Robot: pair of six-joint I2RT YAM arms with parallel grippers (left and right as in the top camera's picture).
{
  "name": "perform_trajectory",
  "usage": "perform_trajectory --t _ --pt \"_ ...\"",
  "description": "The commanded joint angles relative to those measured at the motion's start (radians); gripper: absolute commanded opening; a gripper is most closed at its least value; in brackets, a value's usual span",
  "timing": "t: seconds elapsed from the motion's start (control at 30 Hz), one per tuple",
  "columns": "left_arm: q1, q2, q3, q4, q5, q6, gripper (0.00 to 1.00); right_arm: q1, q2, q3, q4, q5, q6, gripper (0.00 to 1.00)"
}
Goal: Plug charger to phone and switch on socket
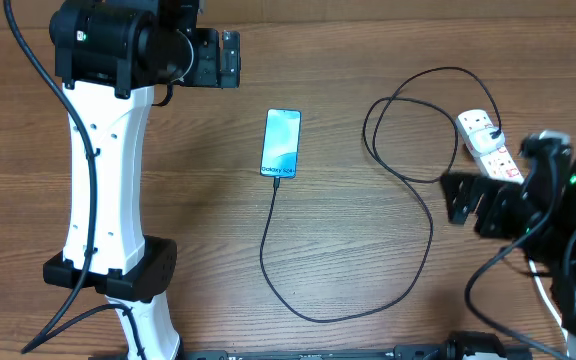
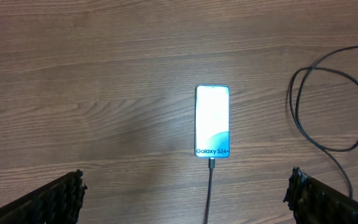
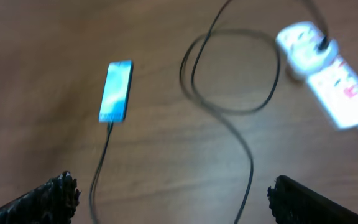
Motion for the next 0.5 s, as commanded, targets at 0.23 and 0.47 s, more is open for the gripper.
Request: perform_trajectory --t 0.23,0.47 --pt "0.004 -0.004 0.000 -0.002 -0.017 -0.017 0.99 0.006 -0.009 -0.010 -0.083 -0.037 0.004 1.00" --pt "0.004 -0.004 0.000 -0.002 -0.017 -0.017 1.00 0.006 -0.009 -0.011 -0.093 0.005 -0.006 1.00"
